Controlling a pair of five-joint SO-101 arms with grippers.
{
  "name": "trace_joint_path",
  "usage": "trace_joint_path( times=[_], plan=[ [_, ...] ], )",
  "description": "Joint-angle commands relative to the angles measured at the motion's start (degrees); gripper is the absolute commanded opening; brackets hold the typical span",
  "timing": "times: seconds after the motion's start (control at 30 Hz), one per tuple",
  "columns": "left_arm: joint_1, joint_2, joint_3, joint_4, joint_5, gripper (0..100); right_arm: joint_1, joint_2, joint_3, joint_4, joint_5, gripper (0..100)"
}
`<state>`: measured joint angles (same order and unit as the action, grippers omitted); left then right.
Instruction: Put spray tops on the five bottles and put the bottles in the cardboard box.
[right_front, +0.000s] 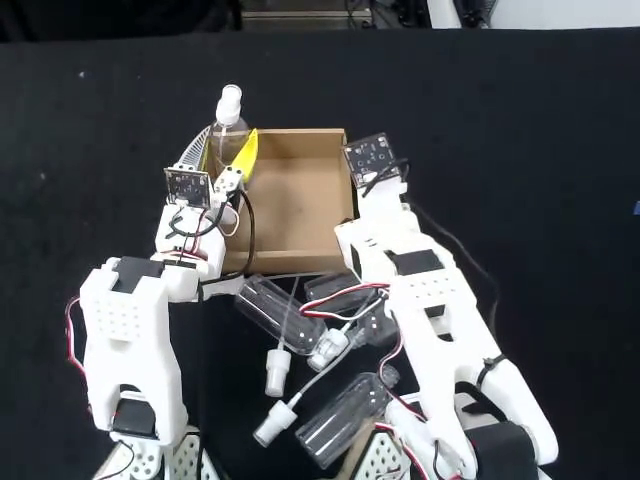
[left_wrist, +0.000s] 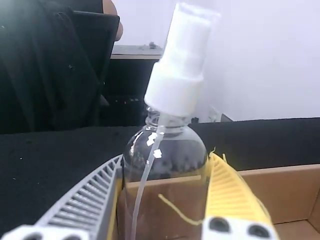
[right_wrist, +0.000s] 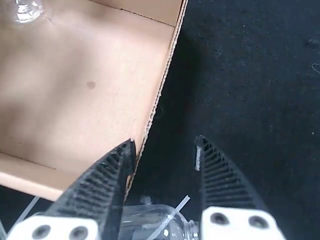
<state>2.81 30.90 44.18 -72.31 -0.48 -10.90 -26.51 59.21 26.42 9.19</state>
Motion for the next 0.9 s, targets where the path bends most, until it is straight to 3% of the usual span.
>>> trace_joint_path(
  times=[0.0, 0.57, 0.77, 0.87],
  plan=[
    [-0.6, -0.3, -2.1, 0.4, 0.4, 19, 1.7, -2.8, -0.5, -1.6, 0.0, 18.0],
    [-0.6, -0.3, -2.2, 0.5, 0.4, 19, 2.5, -2.7, -0.4, -1.6, 0.0, 18.0],
    [-0.5, -0.3, -2.2, 0.6, 0.7, 28, 2.5, -2.7, -0.4, -1.6, 0.0, 18.0],
    [-0.7, -0.3, -2.2, 0.6, 0.4, 25, 2.5, -2.7, -0.4, -1.6, 0.0, 18.0]
  ],
)
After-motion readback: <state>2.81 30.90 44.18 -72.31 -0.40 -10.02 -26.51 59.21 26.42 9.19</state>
